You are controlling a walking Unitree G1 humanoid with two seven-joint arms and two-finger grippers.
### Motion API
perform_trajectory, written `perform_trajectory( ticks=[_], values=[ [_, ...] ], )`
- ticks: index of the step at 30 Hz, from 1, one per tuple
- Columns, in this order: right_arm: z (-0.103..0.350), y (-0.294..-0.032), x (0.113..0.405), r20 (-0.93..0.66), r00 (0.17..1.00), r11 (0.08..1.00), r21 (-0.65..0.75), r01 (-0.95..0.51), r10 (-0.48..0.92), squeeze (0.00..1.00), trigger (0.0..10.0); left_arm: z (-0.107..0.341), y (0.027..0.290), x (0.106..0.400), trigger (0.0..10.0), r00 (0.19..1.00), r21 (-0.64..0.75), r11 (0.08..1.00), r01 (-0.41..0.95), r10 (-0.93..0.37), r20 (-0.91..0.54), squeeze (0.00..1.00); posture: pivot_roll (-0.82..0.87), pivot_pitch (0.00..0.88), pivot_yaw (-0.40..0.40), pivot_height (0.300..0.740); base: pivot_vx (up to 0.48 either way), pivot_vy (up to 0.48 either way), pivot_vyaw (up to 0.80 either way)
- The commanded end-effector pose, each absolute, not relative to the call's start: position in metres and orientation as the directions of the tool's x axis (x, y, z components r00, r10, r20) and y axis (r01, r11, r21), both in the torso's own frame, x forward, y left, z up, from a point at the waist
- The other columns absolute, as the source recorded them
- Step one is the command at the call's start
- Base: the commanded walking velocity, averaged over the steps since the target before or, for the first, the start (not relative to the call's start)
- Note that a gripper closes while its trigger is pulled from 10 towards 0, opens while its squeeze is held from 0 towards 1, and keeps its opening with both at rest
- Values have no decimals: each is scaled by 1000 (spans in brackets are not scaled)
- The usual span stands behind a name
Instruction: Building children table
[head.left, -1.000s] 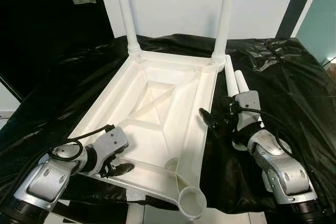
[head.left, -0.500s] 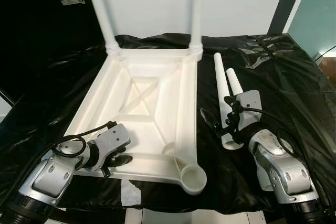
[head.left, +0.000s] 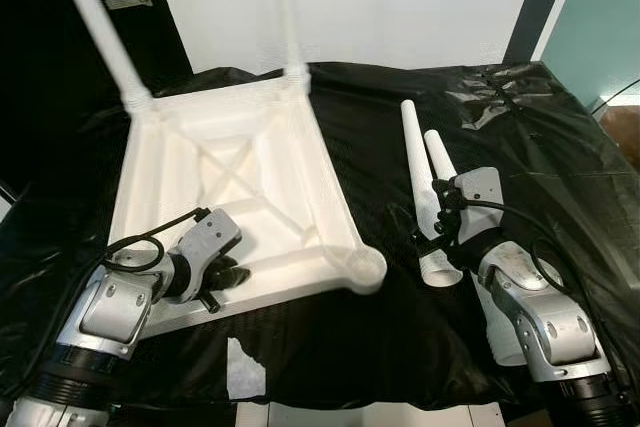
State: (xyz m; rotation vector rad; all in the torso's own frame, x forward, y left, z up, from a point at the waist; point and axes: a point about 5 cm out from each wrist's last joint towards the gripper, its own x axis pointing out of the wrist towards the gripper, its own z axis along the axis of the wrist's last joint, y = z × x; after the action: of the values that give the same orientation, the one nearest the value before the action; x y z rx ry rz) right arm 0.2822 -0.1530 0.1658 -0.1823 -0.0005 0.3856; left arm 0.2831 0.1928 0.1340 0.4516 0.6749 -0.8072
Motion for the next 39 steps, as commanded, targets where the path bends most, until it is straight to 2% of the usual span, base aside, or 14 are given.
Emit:
perform_trajectory(
  ticks=[1, 2, 3, 4, 5, 6, 12, 15, 16, 21, 27, 33, 39],
  values=[
    [165, -153, 284, -38, 930, 913, -182, -365, 364, 0, 10000, 133, 205, 289, 0, 724, 324, 761, 562, -263, -638, 0, -45, 15, 24, 740, 0, 0, 0],
    [165, -153, 284, -38, 930, 913, -182, -365, 364, 0, 10000, 133, 205, 289, 0, 724, 324, 761, 562, -263, -638, 0, -45, 15, 24, 740, 0, 0, 0],
    [165, -153, 284, -37, 932, 915, -182, -361, 361, 0, 10000, 134, 195, 287, 4588, 710, 309, 735, 604, -319, -628, 0, -45, 15, 24, 740, 0, 0, 0],
    [165, -153, 284, -37, 932, 915, -182, -361, 361, 0, 10000, 134, 195, 287, 4588, 710, 309, 735, 604, -319, -628, 0, -45, 15, 24, 740, 0, 0, 0],
    [165, -153, 284, -32, 936, 918, -184, -351, 351, 0, 10000, 135, 185, 285, 10000, 689, 289, 706, 646, -378, -619, 796, -47, 15, 25, 740, 0, 0, 0],
    [166, -154, 285, -26, 942, 925, -182, -334, 335, 0, 10000, 135, 178, 284, 10000, 671, 258, 697, 669, -417, -613, 1000, -48, 15, 25, 740, 0, 0, 0],
    [169, -156, 287, -5, 954, 939, -175, -296, 300, 0, 10000, 136, 170, 283, 10000, 650, 244, 670, 701, -460, -605, 1000, -50, 18, 25, 740, 0, 0, 0],
    [172, -156, 287, 25, 969, 957, -167, -238, 246, 0, 10000, 148, 164, 289, 10000, 673, 232, 675, 701, -516, -530, 1000, -48, 15, 21, 740, 0, 0, 0],
    [172, -157, 287, 33, 977, 967, -151, -205, 212, 0, 10000, 155, 162, 292, 10000, 688, 224, 685, 693, -536, -488, 0, -48, 15, 22, 740, 0, 0, 0],
    [171, -160, 287, 40, 996, 991, -104, -81, 86, 0, 10000, 170, 157, 298, 10000, 720, 217, 702, 678, -574, -391, 0, -47, 0, 18, 740, 0, 0, 0],
    [168, -167, 290, -17, 999, 999, -34, 39, -39, 0, 10000, 186, 145, 301, 10000, 687, 212, 657, 723, -652, -321, 0, -44, 37, 21, 740, 0, 0, 0],
    [160, -168, 290, -117, 991, 997, 36, 75, -70, 0, 10000, 200, 127, 301, 10000, 641, 239, 595, 767, -727, -247, 0, -38, 41, 24, 740, 0, 0, 0],
    [159, -160, 299, -179, 984, 995, 92, 24, -7, 0, 10000, 207, 106, 296, 10000, 586, 248, 539, 805, -789, -186, 0, -46, 30, 28, 740, 0, 0, 0]
  ],
)
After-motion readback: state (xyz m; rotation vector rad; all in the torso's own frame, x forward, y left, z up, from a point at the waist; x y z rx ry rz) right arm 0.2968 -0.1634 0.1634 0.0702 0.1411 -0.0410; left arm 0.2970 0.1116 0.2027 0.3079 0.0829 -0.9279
